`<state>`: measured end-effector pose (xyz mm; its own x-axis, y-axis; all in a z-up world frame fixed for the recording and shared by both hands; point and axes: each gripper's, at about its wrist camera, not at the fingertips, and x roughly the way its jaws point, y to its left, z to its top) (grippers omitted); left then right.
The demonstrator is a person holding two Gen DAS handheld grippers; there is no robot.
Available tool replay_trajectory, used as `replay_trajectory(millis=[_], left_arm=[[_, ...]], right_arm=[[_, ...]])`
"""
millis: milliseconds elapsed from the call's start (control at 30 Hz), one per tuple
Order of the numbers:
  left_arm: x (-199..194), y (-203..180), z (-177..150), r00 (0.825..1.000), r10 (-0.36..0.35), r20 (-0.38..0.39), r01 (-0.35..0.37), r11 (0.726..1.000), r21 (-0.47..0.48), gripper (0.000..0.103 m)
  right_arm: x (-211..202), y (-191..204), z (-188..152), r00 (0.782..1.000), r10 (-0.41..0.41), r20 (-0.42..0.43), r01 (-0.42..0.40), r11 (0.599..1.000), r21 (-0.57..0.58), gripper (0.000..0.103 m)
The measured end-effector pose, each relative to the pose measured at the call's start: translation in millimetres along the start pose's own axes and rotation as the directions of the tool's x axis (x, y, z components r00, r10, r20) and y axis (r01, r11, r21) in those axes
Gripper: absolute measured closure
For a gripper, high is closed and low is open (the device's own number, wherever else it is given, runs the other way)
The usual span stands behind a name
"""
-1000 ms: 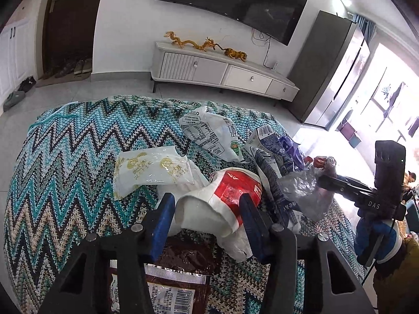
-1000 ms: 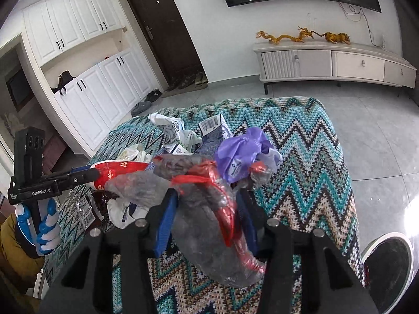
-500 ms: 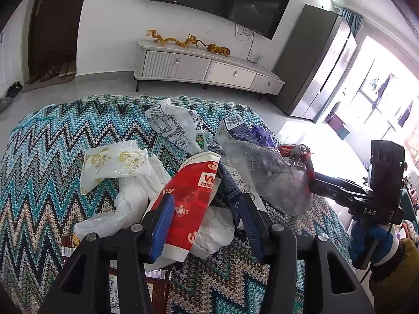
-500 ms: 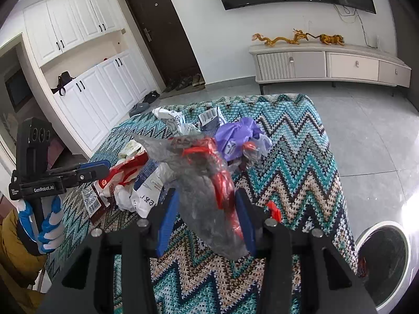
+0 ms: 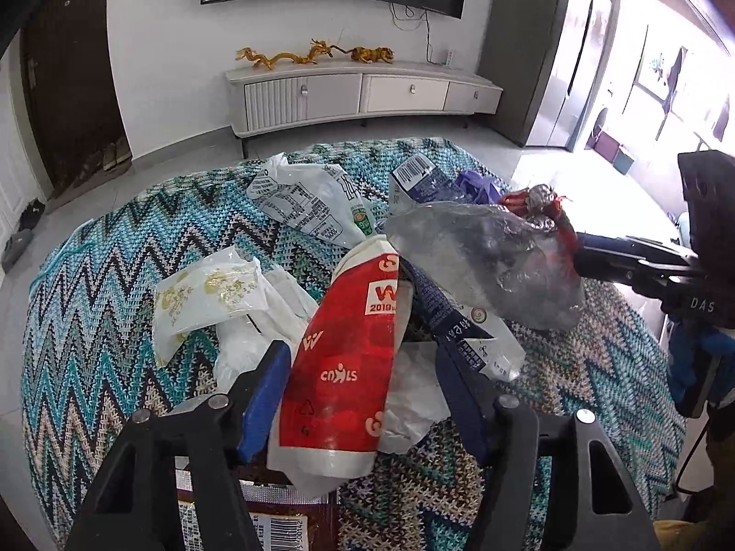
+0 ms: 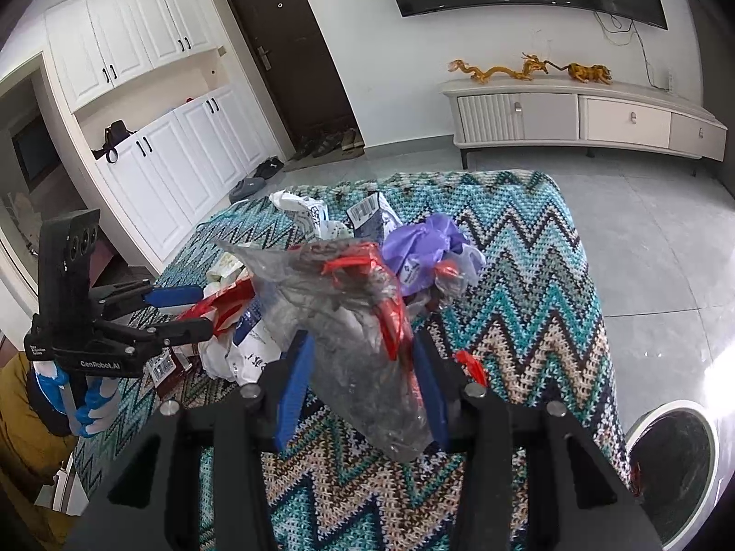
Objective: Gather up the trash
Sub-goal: 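Grasp the red-white cup with the left tool while the right tool grasps the clear bag, then lift both items over the bin and open both tools to drop them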
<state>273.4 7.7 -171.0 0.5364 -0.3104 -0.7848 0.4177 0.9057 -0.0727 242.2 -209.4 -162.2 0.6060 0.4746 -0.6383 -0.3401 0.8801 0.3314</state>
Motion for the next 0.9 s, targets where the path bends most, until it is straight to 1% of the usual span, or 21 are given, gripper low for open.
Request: replay_trajectory(millis=[33, 67, 100, 167, 333, 367, 400, 433, 467, 500, 533, 567, 633, 700, 900], left_arm=[[2.5, -0.5, 0.4, 1.000, 0.008, -0.009, -0.008, 1.000, 0.005, 0.049], [4.7, -0.3, 0.6, 1.000, 0.012, -0.017, -0.012, 1.000, 0.006, 0.052], [6.8, 1.2, 0.9, 1.000, 0.017, -0.025, -0.017, 1.000, 0.005, 0.057], [8.4, 4.7, 1.0, 0.999, 0.014, -0.031, -0.015, 1.000, -0.006, 0.058], [0.4, 9.7, 1.2, 1.000, 0.003, -0.007, -0.003, 0.999, -0.038, 0.061], [-1.4, 11.0, 0.3, 1.000, -0.002, -0.001, 0.002, 0.999, -0.046, 0.061], [-2.6, 12.1, -0.6, 1.000, -0.003, 0.003, 0.004, 0.999, -0.054, 0.062], [-3.6, 13.3, -1.9, 1.000, -0.002, 0.007, 0.003, 0.998, -0.063, 0.079], [-4.7, 14.7, -2.5, 1.000, 0.000, 0.009, 0.001, 0.998, -0.070, 0.080], [-7.8, 16.2, -2.9, 1.000, -0.001, 0.020, 0.003, 0.997, -0.080, 0.083], [-11.3, 17.9, -3.8, 1.000, -0.005, 0.027, 0.008, 0.996, -0.090, 0.092], [-12.9, 19.6, -4.2, 1.000, -0.012, 0.027, 0.015, 0.995, -0.098, 0.096], [-15.0, 21.2, -5.8, 0.999, -0.025, 0.028, 0.028, 0.993, -0.112, 0.096], [-17.3, 19.6, -7.8, 0.999, -0.016, 0.032, 0.019, 0.994, -0.111, 0.096], [-36.2, 16.8, -7.6, 0.996, -0.003, 0.087, 0.016, 0.990, -0.143, 0.097]], right_arm=[[1.2, 0.8, 0.2, 1.000, 0.000, -0.005, 0.000, 1.000, -0.004, 0.067], [2.3, 1.5, 0.3, 1.000, 0.001, -0.011, -0.001, 1.000, -0.008, 0.068], [3.4, 1.9, 0.1, 1.000, 0.002, -0.015, -0.002, 1.000, -0.011, 0.070], [6.0, 2.4, -0.4, 1.000, -0.003, -0.024, 0.002, 1.000, -0.018, 0.071], [13.7, -2.4, 0.4, 0.999, -0.005, -0.038, 0.005, 1.000, -0.004, 0.072], [15.3, -3.0, 0.4, 0.999, -0.003, -0.041, 0.003, 1.000, 0.000, 0.075], [16.7, -3.1, 0.1, 0.999, -0.006, -0.045, 0.006, 1.000, -0.001, 0.085], [18.0, -2.8, -0.2, 0.999, -0.010, -0.049, 0.010, 1.000, -0.004, 0.097], [18.8, -2.6, -0.8, 0.999, -0.011, -0.052, 0.011, 1.000, -0.005, 0.100], [18.7, -1.7, -1.7, 0.999, -0.010, -0.054, 0.010, 1.000, -0.007, 0.100], [17.9, 0.1, -2.7, 0.999, -0.012, -0.053, 0.011, 1.000, -0.013, 0.101], [16.2, 2.2, -3.5, 0.999, -0.013, -0.050, 0.013, 1.000, -0.017, 0.101], [11.7, 6.0, -4.9, 0.999, -0.012, -0.042, 0.011, 1.000, -0.023, 0.101], [6.7, 9.2, -5.9, 0.999, -0.014, -0.032, 0.014, 1.000, -0.024, 0.101], [-8.4, 19.2, -6.6, 1.000, -0.026, -0.004, 0.026, 0.999, -0.037, 0.102]])
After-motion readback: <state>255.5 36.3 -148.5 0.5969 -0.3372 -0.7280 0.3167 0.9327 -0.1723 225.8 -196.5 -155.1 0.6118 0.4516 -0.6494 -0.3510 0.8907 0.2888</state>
